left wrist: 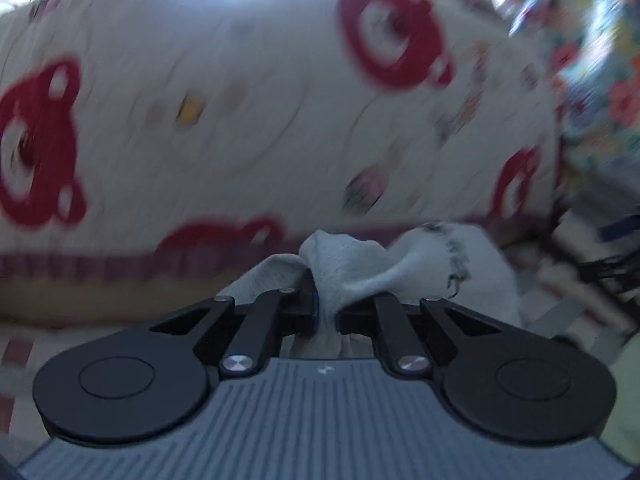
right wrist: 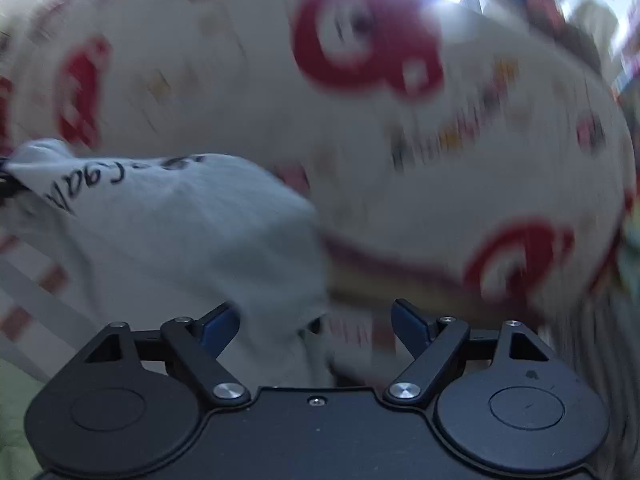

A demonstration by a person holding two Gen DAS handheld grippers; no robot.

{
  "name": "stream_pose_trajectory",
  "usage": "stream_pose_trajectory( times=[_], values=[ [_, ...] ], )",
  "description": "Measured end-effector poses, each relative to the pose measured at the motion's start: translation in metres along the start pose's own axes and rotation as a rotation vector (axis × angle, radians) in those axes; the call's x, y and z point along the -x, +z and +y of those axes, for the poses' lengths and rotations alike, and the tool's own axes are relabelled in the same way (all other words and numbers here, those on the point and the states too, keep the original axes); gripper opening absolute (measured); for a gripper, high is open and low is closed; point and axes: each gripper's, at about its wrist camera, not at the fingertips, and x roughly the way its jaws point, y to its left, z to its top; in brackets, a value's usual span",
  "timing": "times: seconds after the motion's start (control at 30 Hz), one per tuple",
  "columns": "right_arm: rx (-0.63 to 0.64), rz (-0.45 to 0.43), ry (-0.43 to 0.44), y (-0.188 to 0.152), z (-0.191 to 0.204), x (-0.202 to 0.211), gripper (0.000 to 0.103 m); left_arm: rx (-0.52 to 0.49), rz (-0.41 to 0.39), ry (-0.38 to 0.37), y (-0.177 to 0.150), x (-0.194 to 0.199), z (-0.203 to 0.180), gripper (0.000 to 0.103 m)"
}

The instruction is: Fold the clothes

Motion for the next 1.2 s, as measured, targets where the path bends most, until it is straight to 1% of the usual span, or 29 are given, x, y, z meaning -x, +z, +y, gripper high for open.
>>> stream_pose_trajectory(
  times=[0.03, 0.07, 0.2, 0.3, 0.33, 0.4, 0.47, 0.5, 0.6, 0.67, 0.7, 0.8, 0.83, 0.87, 0.9, 0.97, 1.03, 1.07, 1.1, 1.13, 1.2],
  values=[
    [-0.010, 0.047, -0.020, -0.014, 0.006, -0.011, 0.085, 0.024, 0.016, 0.011, -0.004, -0.006, 0.008, 0.007],
    [-0.018, 0.069, 0.005, -0.030, 0.013, -0.017, 0.085, 0.048, 0.032, 0.021, -0.009, -0.013, 0.016, 0.007],
    [-0.093, 0.090, 0.186, -0.050, 0.028, -0.023, 0.085, 0.144, 0.096, 0.064, -0.026, -0.039, 0.048, 0.007],
    [-0.115, 0.108, 0.329, -0.051, 0.051, -0.026, 0.085, 0.216, 0.144, 0.096, -0.039, -0.058, 0.072, 0.007],
    [-0.113, 0.122, 0.362, -0.051, 0.062, -0.028, 0.085, 0.240, 0.160, 0.107, -0.043, -0.064, 0.080, 0.007],
    [-0.126, 0.163, 0.387, -0.061, 0.078, -0.033, 0.085, 0.285, 0.191, 0.126, -0.051, -0.076, 0.095, 0.007],
    [-0.153, 0.207, 0.414, -0.077, 0.089, -0.040, 0.085, 0.281, 0.193, 0.111, -0.055, -0.076, 0.092, 0.007],
    [-0.174, 0.234, 0.417, -0.083, 0.094, -0.047, 0.085, 0.278, 0.195, 0.112, -0.055, -0.076, 0.093, 0.007],
    [-0.253, 0.306, 0.390, -0.102, 0.100, -0.065, 0.085, 0.295, 0.196, 0.097, -0.054, -0.078, 0.098, 0.007],
    [-0.317, 0.330, 0.400, -0.111, 0.096, -0.072, 0.085, 0.303, 0.201, 0.091, -0.054, -0.081, 0.101, 0.007],
    [-0.355, 0.324, 0.413, -0.115, 0.094, -0.076, 0.085, 0.301, 0.201, 0.090, -0.054, -0.083, 0.102, 0.007],
    [-0.467, 0.263, 0.444, -0.122, 0.089, -0.087, 0.085, 0.278, 0.201, 0.095, -0.056, -0.088, 0.101, 0.007],
    [-0.504, 0.241, 0.453, -0.124, 0.088, -0.093, 0.071, 0.276, 0.196, 0.092, -0.056, -0.089, 0.101, 0.007],
    [-0.486, 0.228, 0.483, -0.122, 0.087, -0.098, 0.042, 0.274, 0.192, 0.088, -0.057, -0.089, 0.102, 0.007],
    [-0.461, 0.217, 0.516, -0.120, 0.087, -0.104, 0.003, 0.273, 0.187, 0.083, -0.058, -0.090, 0.102, 0.007],
    [-0.388, 0.129, 0.442, -0.102, 0.080, -0.094, 0.002, 0.288, 0.171, 0.060, -0.058, -0.088, 0.105, 0.007],
    [-0.418, -0.005, 0.412, -0.082, 0.054, -0.072, 0.002, 0.294, 0.158, 0.021, -0.057, -0.086, 0.107, 0.008],
    [-0.422, -0.062, 0.371, -0.070, 0.038, -0.060, 0.002, 0.297, 0.152, 0.001, -0.057, -0.085, 0.107, 0.009],
    [-0.382, -0.108, 0.310, -0.058, 0.027, -0.051, 0.001, 0.300, 0.149, -0.027, -0.057, -0.085, 0.107, 0.010],
    [-0.336, -0.152, 0.246, -0.046, 0.016, -0.042, 0.001, 0.301, 0.157, -0.067, -0.057, -0.088, 0.104, 0.014],
    [-0.247, -0.187, 0.123, -0.027, 0.003, -0.038, 0.001, 0.300, 0.174, -0.144, -0.058, -0.093, 0.097, 0.028]
  ],
)
